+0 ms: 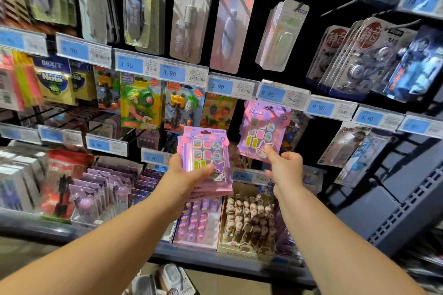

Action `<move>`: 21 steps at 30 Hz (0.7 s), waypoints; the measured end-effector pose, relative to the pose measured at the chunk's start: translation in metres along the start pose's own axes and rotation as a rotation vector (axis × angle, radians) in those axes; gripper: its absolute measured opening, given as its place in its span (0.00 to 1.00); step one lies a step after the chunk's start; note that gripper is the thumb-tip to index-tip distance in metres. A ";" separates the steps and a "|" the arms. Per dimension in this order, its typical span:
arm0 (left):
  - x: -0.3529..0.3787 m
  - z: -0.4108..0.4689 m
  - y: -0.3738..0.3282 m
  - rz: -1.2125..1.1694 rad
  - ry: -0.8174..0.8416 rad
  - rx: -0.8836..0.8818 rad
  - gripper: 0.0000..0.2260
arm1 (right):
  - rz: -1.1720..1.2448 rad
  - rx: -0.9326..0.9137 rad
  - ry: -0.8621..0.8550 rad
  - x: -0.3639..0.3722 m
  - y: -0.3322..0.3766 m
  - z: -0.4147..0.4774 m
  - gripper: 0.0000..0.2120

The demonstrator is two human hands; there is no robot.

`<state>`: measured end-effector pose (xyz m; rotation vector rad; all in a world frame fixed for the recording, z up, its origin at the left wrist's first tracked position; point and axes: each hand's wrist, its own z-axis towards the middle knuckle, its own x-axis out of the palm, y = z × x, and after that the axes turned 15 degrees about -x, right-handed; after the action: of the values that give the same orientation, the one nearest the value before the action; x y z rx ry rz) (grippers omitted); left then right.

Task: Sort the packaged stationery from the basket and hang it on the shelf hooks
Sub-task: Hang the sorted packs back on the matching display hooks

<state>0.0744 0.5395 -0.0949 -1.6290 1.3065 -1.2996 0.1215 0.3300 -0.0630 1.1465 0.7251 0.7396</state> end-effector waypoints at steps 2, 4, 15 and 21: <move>0.001 -0.001 0.001 0.007 0.006 0.001 0.26 | -0.088 -0.051 -0.032 -0.004 -0.003 -0.004 0.21; 0.002 -0.002 0.002 0.007 0.013 -0.002 0.26 | -0.146 -0.186 0.000 -0.008 -0.004 -0.013 0.17; 0.004 -0.009 0.006 0.038 -0.003 -0.013 0.26 | 0.013 -0.140 0.686 0.006 0.003 -0.064 0.21; 0.005 -0.011 0.005 0.057 -0.091 -0.087 0.24 | 0.232 -0.036 0.744 0.005 0.004 -0.069 0.07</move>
<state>0.0625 0.5345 -0.0946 -1.6775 1.3603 -1.1368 0.0676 0.3714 -0.0768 0.9190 1.1968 1.4023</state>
